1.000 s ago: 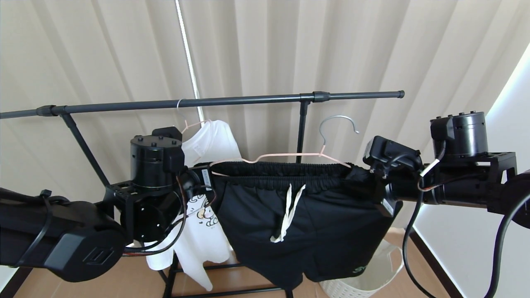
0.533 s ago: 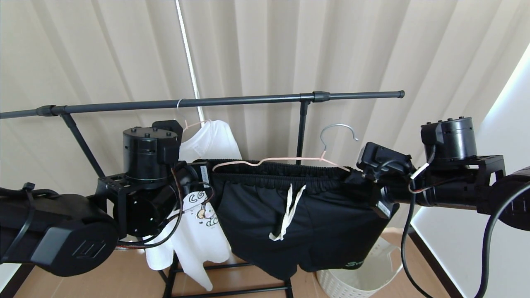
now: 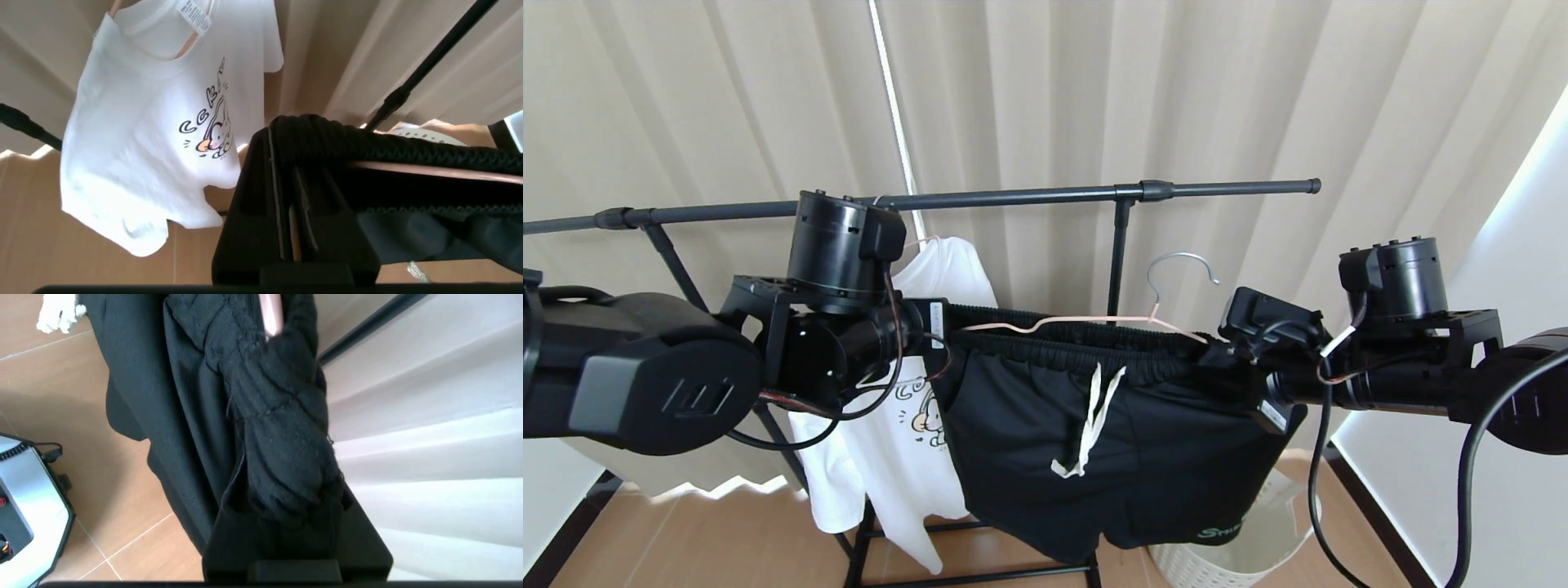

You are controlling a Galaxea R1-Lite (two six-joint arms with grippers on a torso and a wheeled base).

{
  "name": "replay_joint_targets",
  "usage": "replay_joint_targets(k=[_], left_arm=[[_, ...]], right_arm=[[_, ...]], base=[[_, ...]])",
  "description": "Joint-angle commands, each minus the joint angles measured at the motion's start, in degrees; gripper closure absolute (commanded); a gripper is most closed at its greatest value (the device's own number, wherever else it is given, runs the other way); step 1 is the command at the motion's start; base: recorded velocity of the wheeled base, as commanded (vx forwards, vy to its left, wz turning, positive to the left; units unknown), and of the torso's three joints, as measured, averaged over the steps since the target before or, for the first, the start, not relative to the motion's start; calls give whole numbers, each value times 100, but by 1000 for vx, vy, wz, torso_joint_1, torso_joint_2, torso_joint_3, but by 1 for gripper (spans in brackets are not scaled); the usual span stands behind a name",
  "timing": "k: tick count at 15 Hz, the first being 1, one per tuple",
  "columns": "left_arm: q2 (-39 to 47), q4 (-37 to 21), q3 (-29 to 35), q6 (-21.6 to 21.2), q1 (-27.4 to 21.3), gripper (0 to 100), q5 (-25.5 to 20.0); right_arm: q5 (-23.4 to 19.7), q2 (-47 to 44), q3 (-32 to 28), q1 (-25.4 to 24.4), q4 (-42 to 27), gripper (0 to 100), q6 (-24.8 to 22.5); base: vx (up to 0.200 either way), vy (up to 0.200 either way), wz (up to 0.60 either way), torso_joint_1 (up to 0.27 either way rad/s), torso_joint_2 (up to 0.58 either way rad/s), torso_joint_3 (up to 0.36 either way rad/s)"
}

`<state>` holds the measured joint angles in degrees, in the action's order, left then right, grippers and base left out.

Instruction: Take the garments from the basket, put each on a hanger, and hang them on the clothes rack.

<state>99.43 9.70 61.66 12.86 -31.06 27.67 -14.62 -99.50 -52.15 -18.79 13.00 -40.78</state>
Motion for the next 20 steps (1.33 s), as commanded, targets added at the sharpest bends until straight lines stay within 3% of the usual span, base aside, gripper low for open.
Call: replay_joint_targets(k=[1, 6, 11, 16, 17, 20], left_arm=[[15, -320, 338, 41, -40, 100, 1], [24, -1234, 813, 305, -278, 100, 1], [15, -1709, 1146, 419, -550, 100, -7], [112, -2403, 1709, 841, -708, 100, -95], [112, -2684, 1894, 1052, -752, 100, -500], [130, -2781, 2008, 1210, -787, 100, -939]], right_arm=[[-6, -87, -14, 6, 1, 100, 0], [231, -219, -41, -37, 10, 100, 0], [240, -324, -14, -37, 212, 100, 0], [354, -360, -14, -37, 256, 100, 8], [372, -377, -32, -37, 256, 100, 8], [442, -421, -23, -81, 300, 100, 8]], base=[[0, 0, 0, 0, 0, 0], [0, 0, 0, 0, 0, 0], [0, 0, 0, 0, 0, 0], [0, 0, 0, 0, 0, 0], [0, 0, 0, 0, 0, 0], [0, 0, 0, 0, 0, 0]])
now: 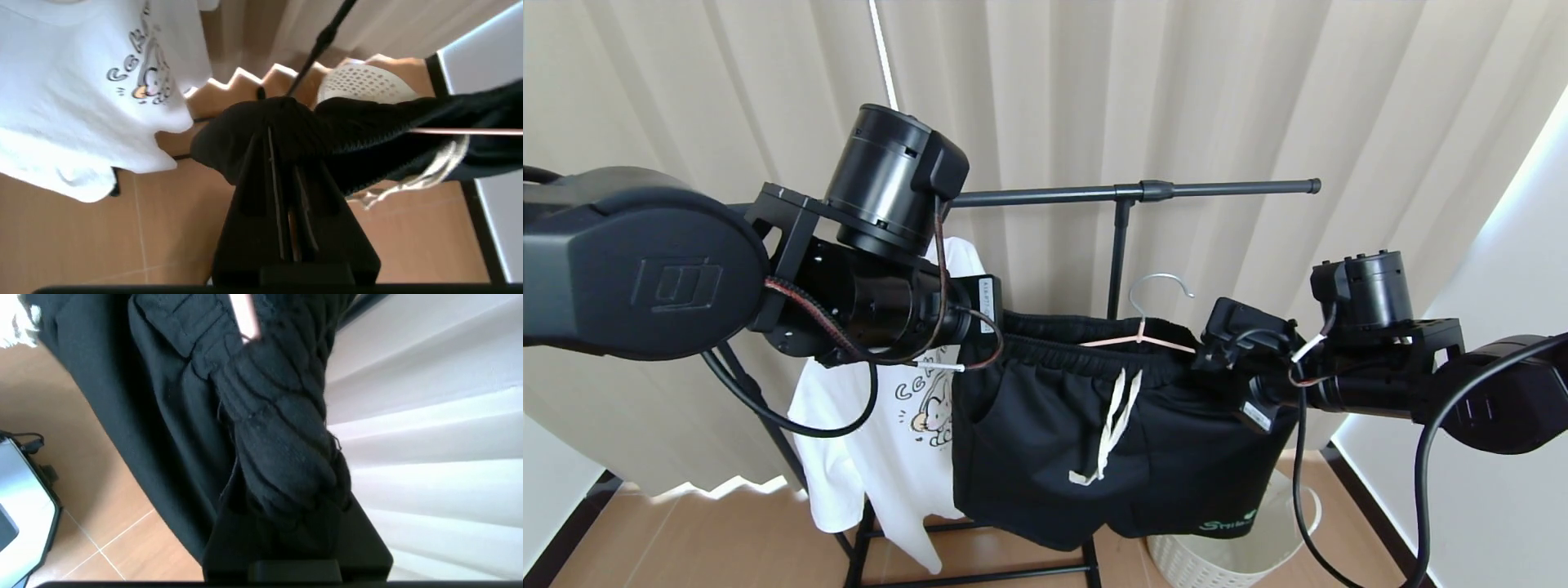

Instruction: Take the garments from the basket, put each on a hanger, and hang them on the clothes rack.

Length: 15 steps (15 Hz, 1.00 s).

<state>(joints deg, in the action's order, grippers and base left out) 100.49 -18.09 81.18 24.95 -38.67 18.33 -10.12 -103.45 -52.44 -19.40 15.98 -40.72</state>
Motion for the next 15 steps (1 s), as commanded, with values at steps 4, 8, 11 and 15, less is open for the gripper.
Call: replay_joint_targets(k=[4, 8, 11, 15], left_arm=[[103, 7, 109, 212, -115, 100, -524], [103, 7, 65, 212, -141, 100, -594], [182, 25, -67, 212, -255, 100, -594], [243, 60, -190, 194, -378, 100, -577]], right_arm=[[19, -61, -20, -143, 19, 100, 20], [80, -26, -214, -223, -34, 100, 626], [45, 9, -302, -328, -7, 100, 1057], [-271, 132, -293, -328, -25, 100, 1083]], base=[[0, 0, 0, 0, 0, 0], [0, 0, 0, 0, 0, 0], [0, 0, 0, 0, 0, 0], [0, 0, 0, 0, 0, 0]])
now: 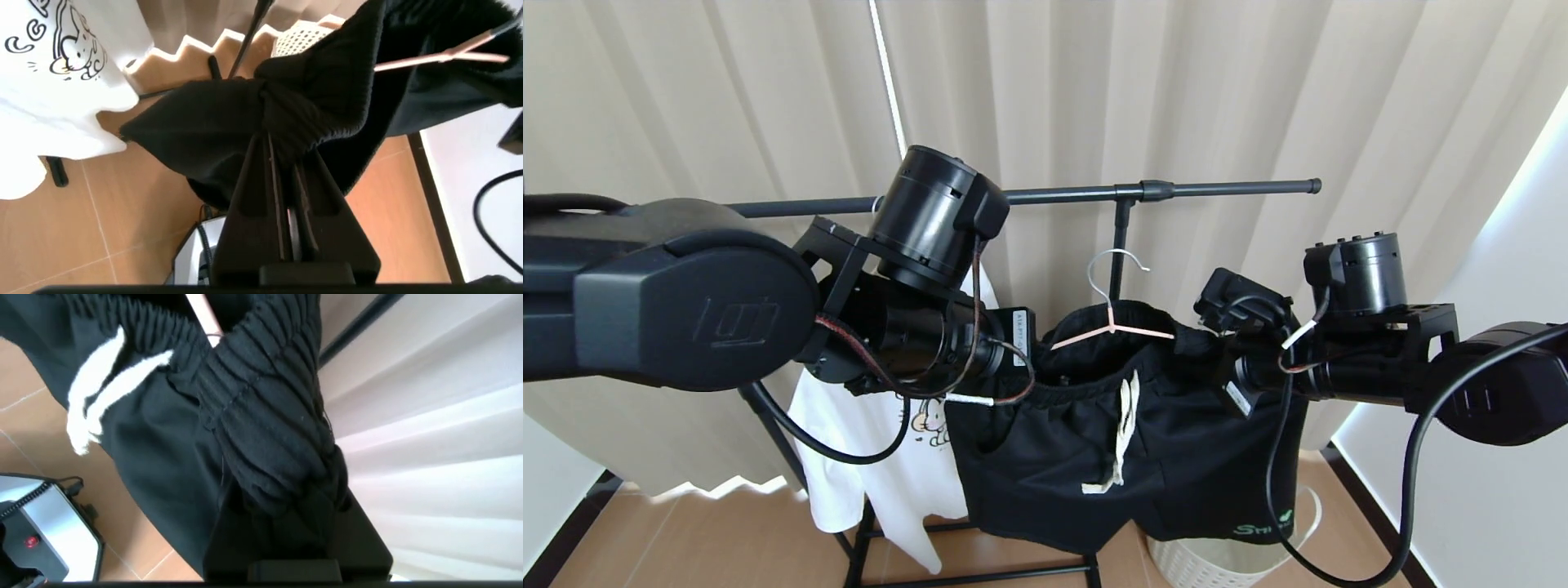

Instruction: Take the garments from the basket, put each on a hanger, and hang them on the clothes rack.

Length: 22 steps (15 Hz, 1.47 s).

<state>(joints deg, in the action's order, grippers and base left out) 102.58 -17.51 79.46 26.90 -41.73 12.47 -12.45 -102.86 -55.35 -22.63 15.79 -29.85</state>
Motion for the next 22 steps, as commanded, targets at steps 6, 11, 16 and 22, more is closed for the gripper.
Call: replay_joint_targets(k=[6, 11, 16, 22], left_arm=[[51, 204, 333, 500, -28, 100, 27], [-98, 160, 773, 764, 227, 100, 36], [-151, -122, 729, 746, 139, 100, 98], [-327, -622, 369, 658, -441, 100, 590]], right_arm=[[-91, 12, 68, -23, 30, 100, 85], [-21, -23, 120, -93, 30, 100, 41], [-47, -14, 129, -102, 188, 100, -135], [-39, -23, -3, -190, 188, 100, 278]], base=[[0, 0, 0, 0, 0, 0], [0, 0, 0, 0, 0, 0], [0, 0, 0, 0, 0, 0], [0, 0, 0, 0, 0, 0]])
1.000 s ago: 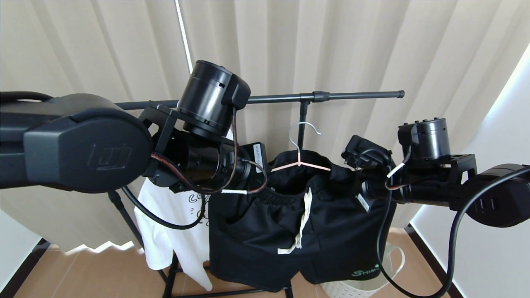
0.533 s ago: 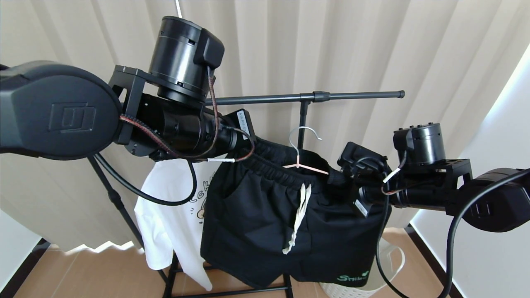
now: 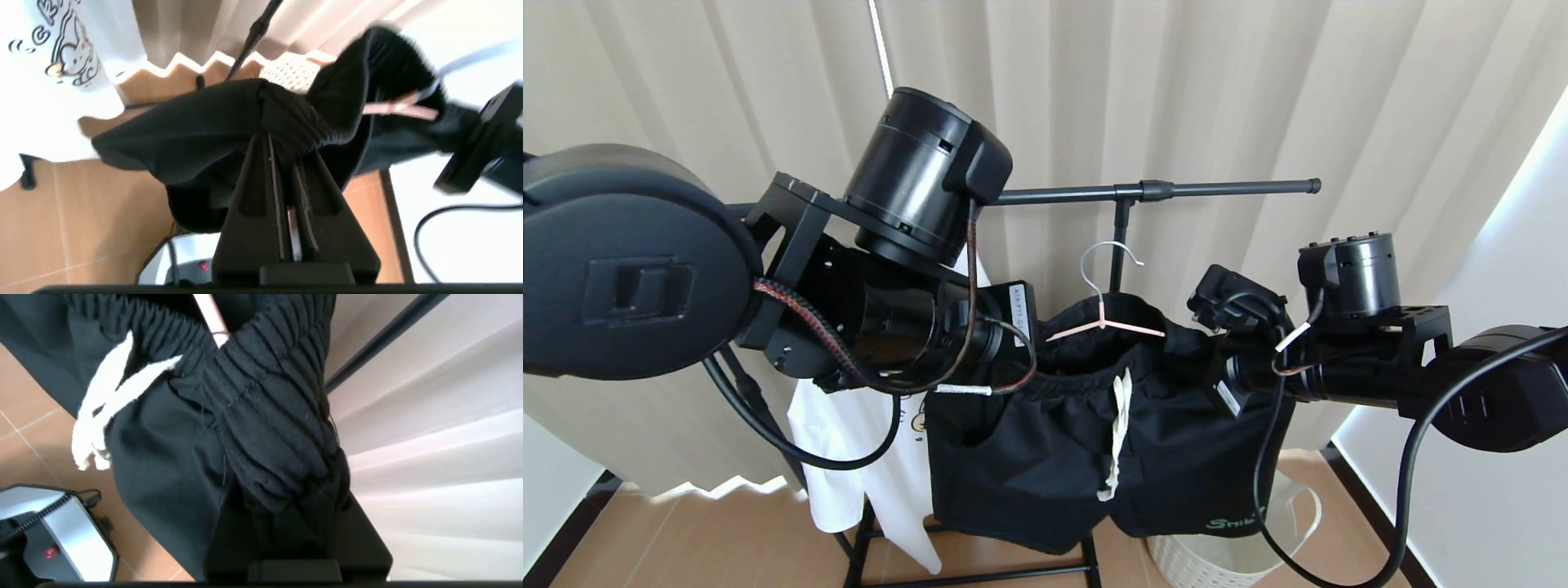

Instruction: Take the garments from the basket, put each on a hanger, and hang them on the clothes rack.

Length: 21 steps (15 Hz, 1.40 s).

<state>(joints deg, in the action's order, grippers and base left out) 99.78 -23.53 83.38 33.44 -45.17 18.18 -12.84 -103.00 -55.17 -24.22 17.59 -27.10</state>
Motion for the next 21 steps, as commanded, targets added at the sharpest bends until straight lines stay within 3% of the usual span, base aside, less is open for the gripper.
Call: replay_joint_targets(k=[1, 10, 21], left_arm=[[-46, -99, -41, 5, -186, 100, 116], [94, -99, -340, -197, -502, 100, 195], [569, 173, -50, -215, -502, 100, 468]], right_arm=[[-8, -10, -46, -39, 7, 100, 38], [-8, 52, -151, -223, 16, 100, 645], [-35, 588, 42, -337, 16, 100, 653]], base=[[0, 0, 0, 0, 0, 0], [0, 0, 0, 0, 0, 0], [0, 0, 0, 0, 0, 0]])
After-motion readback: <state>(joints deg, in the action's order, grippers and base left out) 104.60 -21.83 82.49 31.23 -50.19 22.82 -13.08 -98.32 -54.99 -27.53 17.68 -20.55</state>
